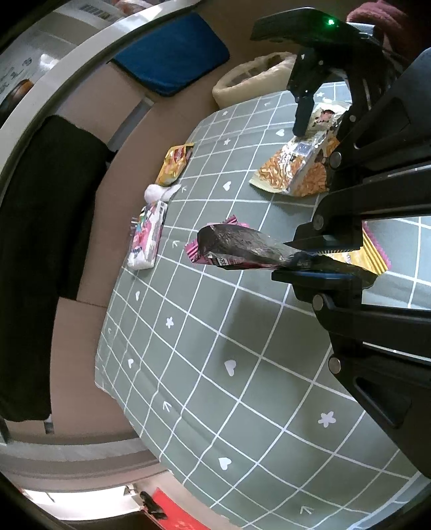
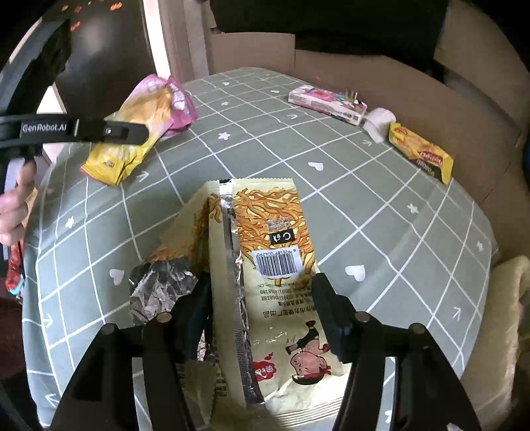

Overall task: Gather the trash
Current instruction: 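Grasp the pink wrapper with left gripper while right gripper grasps the snack bag and foil, then carry the pink wrapper and snack bag over the trash bin and release both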

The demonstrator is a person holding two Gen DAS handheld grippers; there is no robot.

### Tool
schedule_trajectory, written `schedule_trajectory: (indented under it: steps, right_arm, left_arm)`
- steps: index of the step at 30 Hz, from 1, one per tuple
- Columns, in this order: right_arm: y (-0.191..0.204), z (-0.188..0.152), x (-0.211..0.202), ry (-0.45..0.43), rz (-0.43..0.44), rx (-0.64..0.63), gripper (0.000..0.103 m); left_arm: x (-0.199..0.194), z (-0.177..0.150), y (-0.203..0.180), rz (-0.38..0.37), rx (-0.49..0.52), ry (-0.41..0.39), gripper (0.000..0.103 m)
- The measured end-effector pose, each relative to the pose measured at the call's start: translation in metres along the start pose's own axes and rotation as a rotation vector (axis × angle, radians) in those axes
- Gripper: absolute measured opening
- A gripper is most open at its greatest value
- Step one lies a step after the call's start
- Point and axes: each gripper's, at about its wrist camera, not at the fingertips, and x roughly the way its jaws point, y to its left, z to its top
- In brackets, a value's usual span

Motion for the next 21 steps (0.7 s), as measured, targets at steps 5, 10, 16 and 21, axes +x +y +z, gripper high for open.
schedule_trajectory:
  steps: [5,10,16,21]
  right_arm:
    - [0.008,0.002,-0.015,-0.021,-0.046,-0.045,0.009]
    - [0.002,0.006,-0.058,-0.13,-0.073,-0.026,0.006]
    - [-0.03,0.007,-0.122,-0.26,-0.096,0.11,0.006]
    - [-0.058,0.004,-0.172,-0.365,-0.152,0.185,0.006]
  left_arm:
    - [-0.01,0.002,-0.016,0.006,0.042,-0.029,0.008]
    - [-0.03,0.007,-0.042,0.007,0.101,-0.098,0.008]
    - [-0.064,0.019,-0.087,-0.009,0.186,-0.207,0.008]
    - [-0.098,0.035,-0.14,-0.057,0.263,-0.302,0.008]
